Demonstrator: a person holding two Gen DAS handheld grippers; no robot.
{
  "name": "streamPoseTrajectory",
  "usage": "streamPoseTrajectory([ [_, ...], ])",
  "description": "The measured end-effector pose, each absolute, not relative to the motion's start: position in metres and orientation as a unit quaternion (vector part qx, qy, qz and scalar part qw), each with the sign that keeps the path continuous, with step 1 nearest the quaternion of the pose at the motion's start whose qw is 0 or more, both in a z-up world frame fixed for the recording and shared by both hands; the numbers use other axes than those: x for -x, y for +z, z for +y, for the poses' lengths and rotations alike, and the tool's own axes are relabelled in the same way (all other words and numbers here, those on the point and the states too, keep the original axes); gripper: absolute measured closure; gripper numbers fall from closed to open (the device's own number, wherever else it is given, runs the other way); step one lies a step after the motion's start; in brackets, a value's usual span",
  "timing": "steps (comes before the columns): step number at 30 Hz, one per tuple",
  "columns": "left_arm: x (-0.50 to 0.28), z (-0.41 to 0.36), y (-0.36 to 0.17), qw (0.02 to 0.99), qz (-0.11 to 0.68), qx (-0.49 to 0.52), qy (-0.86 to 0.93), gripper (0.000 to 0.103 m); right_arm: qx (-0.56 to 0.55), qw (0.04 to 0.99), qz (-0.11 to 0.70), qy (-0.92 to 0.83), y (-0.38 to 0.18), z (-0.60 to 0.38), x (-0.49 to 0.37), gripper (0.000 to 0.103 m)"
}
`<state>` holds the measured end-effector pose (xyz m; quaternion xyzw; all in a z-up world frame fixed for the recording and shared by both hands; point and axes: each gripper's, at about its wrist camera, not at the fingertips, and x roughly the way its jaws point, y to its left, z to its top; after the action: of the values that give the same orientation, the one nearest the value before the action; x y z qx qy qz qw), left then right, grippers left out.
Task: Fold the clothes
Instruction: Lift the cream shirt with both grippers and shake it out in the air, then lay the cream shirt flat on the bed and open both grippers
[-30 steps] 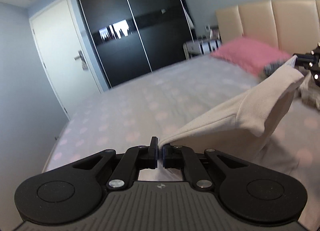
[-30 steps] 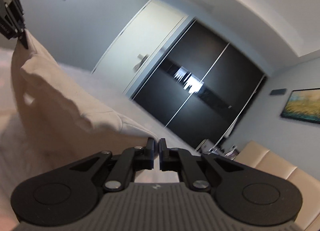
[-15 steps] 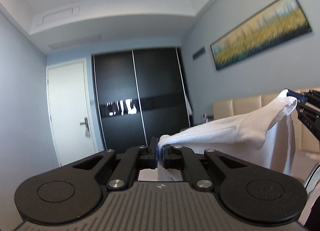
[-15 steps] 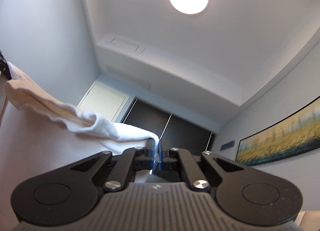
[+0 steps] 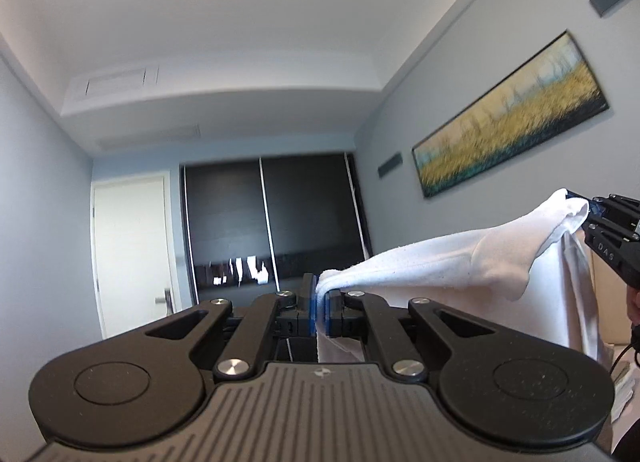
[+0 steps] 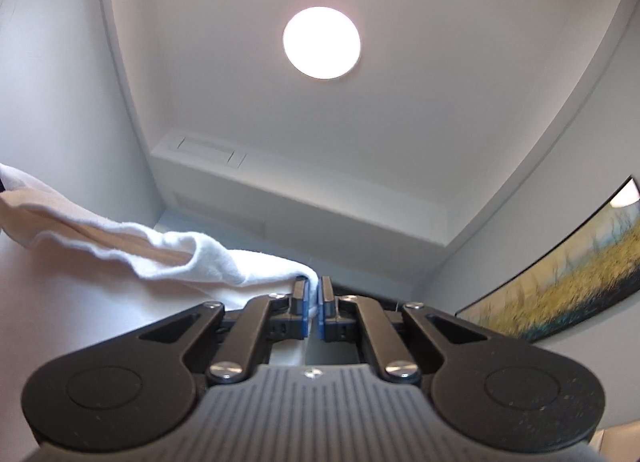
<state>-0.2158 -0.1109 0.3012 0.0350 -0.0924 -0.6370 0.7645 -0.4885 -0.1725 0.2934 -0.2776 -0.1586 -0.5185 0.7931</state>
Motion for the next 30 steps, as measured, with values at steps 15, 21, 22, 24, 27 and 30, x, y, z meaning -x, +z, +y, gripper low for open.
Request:
streamPoseTrajectory([
  [15,0.095,-0.330,0.140,0.783,0.122,-0.191,-0.580,0.101,0.136,0.848,0.083,-0.505,0.165,-0.383,0.343,0.098],
  [21,0.045,-0.434,0.071,0.766,0.207,-0.236,-0.561,0.101,0.084,0.835,0.175,-0.516,0.095,-0.497,0.283,0.098],
  [22,0.038,-0.448,0.058,0.763,0.218,-0.244,-0.557,0.101,0.074,0.833,0.189,-0.515,0.081,-0.518,0.277,0.098],
  [24,0.024,-0.473,0.025,0.755,0.241,-0.265,-0.550,0.101,0.055,0.829,0.217,-0.513,0.050,-0.557,0.265,0.098],
  [27,0.008,-0.509,-0.024,0.741,0.273,-0.292,-0.540,0.101,0.038,0.819,0.265,-0.508,-0.006,-0.597,0.242,0.098],
  [30,0.002,-0.537,-0.073,0.724,0.311,-0.310,-0.531,0.100,0.025,0.809,0.307,-0.501,-0.066,-0.639,0.217,0.098],
])
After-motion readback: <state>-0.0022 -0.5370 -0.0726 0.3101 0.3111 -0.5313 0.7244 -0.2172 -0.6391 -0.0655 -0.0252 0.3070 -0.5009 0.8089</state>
